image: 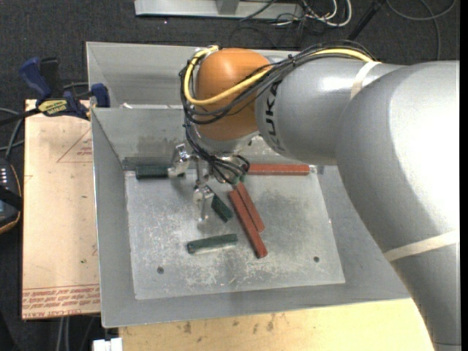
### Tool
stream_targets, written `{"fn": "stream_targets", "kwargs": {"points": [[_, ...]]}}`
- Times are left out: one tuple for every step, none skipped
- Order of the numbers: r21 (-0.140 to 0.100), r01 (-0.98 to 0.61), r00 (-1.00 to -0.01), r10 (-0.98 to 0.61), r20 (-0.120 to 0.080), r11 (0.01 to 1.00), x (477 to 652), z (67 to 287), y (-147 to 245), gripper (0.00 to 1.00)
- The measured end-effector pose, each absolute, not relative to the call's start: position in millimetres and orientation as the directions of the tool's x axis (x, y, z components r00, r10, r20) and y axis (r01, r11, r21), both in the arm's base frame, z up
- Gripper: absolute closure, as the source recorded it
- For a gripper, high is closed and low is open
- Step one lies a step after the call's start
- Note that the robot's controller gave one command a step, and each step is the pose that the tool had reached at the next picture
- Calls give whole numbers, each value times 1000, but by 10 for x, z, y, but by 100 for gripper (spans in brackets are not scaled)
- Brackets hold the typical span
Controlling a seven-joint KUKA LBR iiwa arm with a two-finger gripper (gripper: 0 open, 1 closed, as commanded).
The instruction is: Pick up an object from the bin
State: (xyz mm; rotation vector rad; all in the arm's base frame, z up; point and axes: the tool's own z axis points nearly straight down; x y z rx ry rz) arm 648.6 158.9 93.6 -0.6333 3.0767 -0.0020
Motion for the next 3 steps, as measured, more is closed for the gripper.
{"fn": "stream_targets", "kwargs": {"points": [[-1, -410, -912, -410, 0, 912, 6474, 943, 1606, 0], [-2, -574, -819, -574, -5, 819, 6502, 902, 1926, 0], [5, -621, -784, -621, -3, 784, 6259, 975, 1682, 0]]}}
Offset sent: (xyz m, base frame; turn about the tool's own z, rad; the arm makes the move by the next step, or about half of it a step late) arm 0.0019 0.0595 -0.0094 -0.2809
